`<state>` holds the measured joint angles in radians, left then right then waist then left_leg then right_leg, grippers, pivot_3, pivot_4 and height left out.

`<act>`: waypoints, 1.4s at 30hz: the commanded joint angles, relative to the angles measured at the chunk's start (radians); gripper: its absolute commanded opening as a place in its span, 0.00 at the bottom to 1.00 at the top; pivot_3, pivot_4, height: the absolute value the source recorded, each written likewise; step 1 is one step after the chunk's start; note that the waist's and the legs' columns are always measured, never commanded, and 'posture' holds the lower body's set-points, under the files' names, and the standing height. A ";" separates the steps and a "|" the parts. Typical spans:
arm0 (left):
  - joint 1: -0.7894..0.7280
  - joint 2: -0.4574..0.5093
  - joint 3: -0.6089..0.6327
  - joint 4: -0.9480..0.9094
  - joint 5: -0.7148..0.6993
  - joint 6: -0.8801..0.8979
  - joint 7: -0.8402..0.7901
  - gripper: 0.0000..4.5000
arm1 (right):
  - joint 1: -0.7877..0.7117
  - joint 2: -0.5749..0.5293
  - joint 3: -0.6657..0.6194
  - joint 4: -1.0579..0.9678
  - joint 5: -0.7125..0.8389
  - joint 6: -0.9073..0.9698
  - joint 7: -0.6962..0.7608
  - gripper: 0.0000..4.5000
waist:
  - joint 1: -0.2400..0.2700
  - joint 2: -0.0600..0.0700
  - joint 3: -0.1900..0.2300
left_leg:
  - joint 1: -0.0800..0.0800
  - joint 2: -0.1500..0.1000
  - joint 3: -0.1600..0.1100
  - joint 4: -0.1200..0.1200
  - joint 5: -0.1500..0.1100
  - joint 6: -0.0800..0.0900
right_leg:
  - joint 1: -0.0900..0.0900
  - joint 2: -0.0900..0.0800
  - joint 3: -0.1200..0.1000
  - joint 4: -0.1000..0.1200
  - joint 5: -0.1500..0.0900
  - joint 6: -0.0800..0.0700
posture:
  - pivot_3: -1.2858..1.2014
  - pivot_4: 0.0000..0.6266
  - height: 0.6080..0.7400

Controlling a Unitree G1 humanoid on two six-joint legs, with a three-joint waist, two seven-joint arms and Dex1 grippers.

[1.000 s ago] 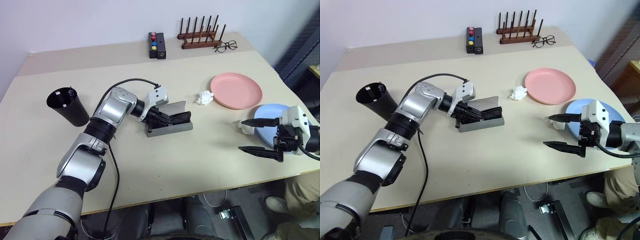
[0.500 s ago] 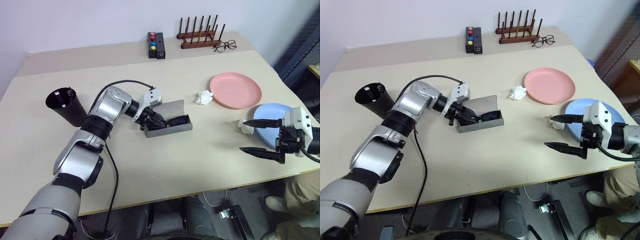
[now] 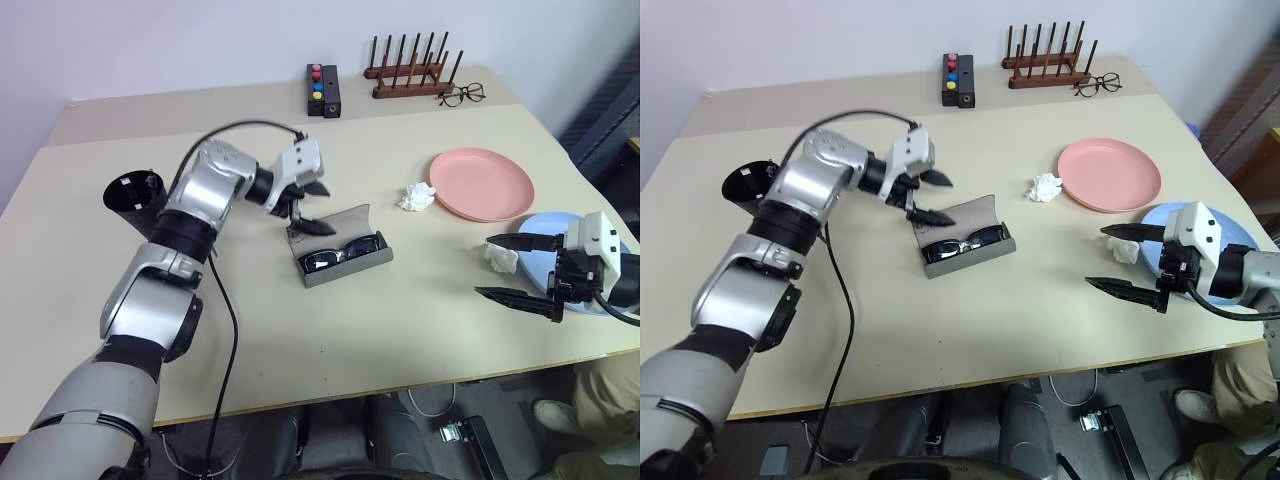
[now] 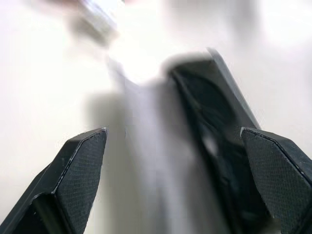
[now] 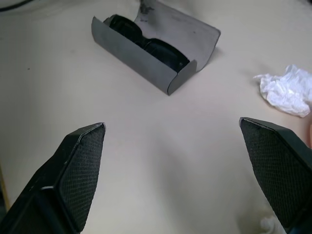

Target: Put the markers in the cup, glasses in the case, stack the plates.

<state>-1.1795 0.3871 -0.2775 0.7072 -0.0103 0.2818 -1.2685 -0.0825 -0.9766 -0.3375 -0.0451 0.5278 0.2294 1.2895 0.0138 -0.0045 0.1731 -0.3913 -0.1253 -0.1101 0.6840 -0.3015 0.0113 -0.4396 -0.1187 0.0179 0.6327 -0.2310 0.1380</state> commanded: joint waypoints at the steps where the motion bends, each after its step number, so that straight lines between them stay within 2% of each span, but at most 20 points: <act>1: -0.027 -0.016 0.026 0.053 0.033 -0.069 0.116 0.99 | -0.021 0.013 -0.011 -0.024 -0.001 -0.025 -0.020 1.00 | -0.001 0.000 0.000 | 0.000 0.000 0.000 0.000 0.000 0.000 | 0.000 0.000 0.000 0.000 0.000 0.000 | 0.52 0.24 1.00; 3: -0.026 -0.025 0.021 0.082 0.047 -0.090 0.146 0.99 | -0.027 0.018 -0.005 -0.023 -0.005 -0.026 -0.026 1.00 | -0.002 0.000 0.000 | 0.000 0.000 0.000 0.000 0.000 0.000 | 0.000 0.000 0.000 0.000 0.000 0.000 | 0.52 0.24 1.00; 6: -0.001 -0.044 0.008 0.101 0.071 -0.092 0.176 0.81 | -0.026 0.023 -0.001 -0.032 -0.005 -0.026 -0.038 1.00 | -0.001 0.000 0.000 | 0.000 0.000 0.000 0.000 0.000 0.000 | 0.000 0.000 0.000 0.000 0.000 0.000 | 0.52 0.24 1.00; 11: 0.023 -0.062 -0.013 0.131 0.125 -0.102 0.248 0.25 | -0.019 0.026 -0.002 -0.042 -0.003 -0.026 -0.050 1.00 | 0.000 0.000 0.000 | 0.000 0.000 0.000 0.000 0.000 0.000 | 0.000 0.000 0.000 0.000 0.000 0.000 | 0.52 0.24 1.00; 18: 0.070 -0.067 -0.065 0.149 0.190 -0.150 0.269 0.25 | -0.001 0.030 -0.009 -0.065 0.003 -0.018 -0.066 1.00 | -0.001 0.000 0.000 | 0.000 0.000 0.000 0.000 0.000 0.000 | 0.000 0.000 0.000 0.000 0.000 0.000 | 0.52 0.24 1.00; 26: 0.160 -0.015 -0.060 -0.099 0.109 -0.051 0.047 0.25 | 0.023 0.021 -0.028 -0.075 0.012 -0.011 -0.072 1.00 | -0.001 0.000 0.000 | 0.000 0.000 0.000 0.000 0.000 0.000 | 0.000 0.000 0.000 0.000 0.000 0.001 | 0.52 0.24 1.00; 32: 0.268 0.024 -0.091 -0.269 0.104 -0.003 -0.025 0.25 | 0.024 0.026 -0.021 -0.075 0.011 -0.013 -0.079 1.00 | -0.002 0.000 0.000 | 0.000 0.000 0.000 0.000 0.000 0.000 | 0.000 0.000 0.000 0.000 0.000 0.000 | 0.52 0.24 1.00; 38: 0.340 0.032 -0.124 -0.356 0.127 0.026 -0.005 0.25 | 0.014 0.023 -0.011 -0.069 0.008 -0.011 -0.080 1.00 | 0.001 0.000 0.000 | 0.000 0.000 0.000 0.001 0.000 0.000 | 0.001 0.000 0.000 0.000 0.000 0.001 | 0.52 0.24 1.00; 42: 0.292 0.018 -0.084 -0.334 0.103 0.036 0.038 0.25 | 0.009 0.021 -0.011 -0.065 0.005 -0.011 -0.081 1.00 | 0.000 0.000 0.000 | 0.000 0.000 0.000 0.001 0.000 0.000 | 0.001 0.000 0.000 0.000 0.000 0.000 | 0.52 0.24 1.00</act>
<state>-0.8429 0.4077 -0.3972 0.3825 0.1089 0.3197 -1.2505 -0.0585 -0.9514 -0.3261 -0.0883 0.5246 0.2208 1.2120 0.0140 -0.0041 0.1729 -0.3911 -0.1251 -0.1099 0.6845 -0.3015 0.0114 -0.4390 -0.1186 0.0183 0.6326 -0.2307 0.1385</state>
